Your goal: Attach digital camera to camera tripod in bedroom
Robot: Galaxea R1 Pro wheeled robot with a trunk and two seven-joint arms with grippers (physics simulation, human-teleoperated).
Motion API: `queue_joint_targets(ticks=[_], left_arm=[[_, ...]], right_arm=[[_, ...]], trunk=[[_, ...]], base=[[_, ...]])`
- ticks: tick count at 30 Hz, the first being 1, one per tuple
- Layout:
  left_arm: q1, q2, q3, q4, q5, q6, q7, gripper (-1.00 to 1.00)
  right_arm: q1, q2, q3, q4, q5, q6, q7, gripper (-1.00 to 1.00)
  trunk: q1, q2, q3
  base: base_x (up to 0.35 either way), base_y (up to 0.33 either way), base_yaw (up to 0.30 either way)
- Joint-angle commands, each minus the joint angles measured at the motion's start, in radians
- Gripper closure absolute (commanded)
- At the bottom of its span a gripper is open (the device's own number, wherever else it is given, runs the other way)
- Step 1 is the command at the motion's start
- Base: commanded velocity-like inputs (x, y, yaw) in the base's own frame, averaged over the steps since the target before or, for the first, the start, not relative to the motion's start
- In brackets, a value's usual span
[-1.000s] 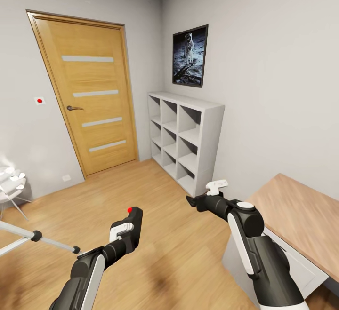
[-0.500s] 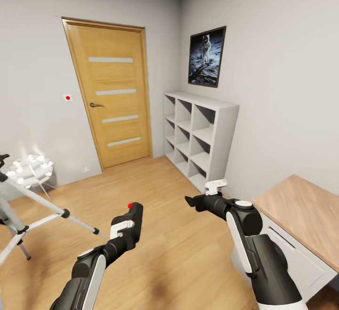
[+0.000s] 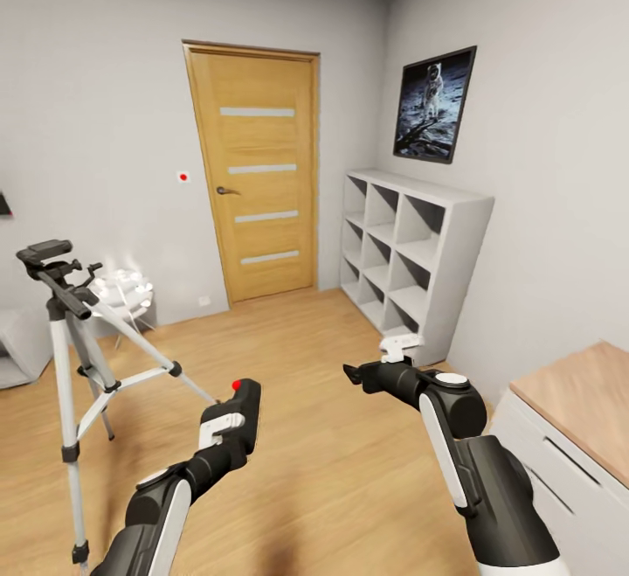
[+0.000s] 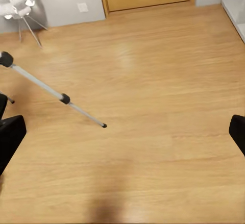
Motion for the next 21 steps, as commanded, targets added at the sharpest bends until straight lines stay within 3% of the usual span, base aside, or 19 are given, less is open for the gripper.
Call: queue_joint_targets(ticks=[1,13,21], left_arm=[[-0.001,-0.001,0.003,-0.001,0.002,0.007,-0.007,1.00],[0.002,0.002,0.005,-0.003,0.003,0.006,-0.008,1.00],[0.003,0.002,0.020,-0.002,0.004,0.007,-0.010,1.00]], right_arm=[[-0.001,0.000,0.000,-0.001,0.001,0.005,0.003,-1.00],[-0.001,0.000,0.001,-0.001,0.006,0.006,0.003,-1.00],[0.000,0.000,0.001,-0.001,0.010,0.005,0.003,-1.00]], trunk=[[0.001,-0.002,-0.002],[0.001,-0.002,-0.002],[0.001,-0.002,-0.002]], base=[[-0.009,0.002,0.288],[-0.002,0.004,0.288],[-0.066,0.232,0.289]])
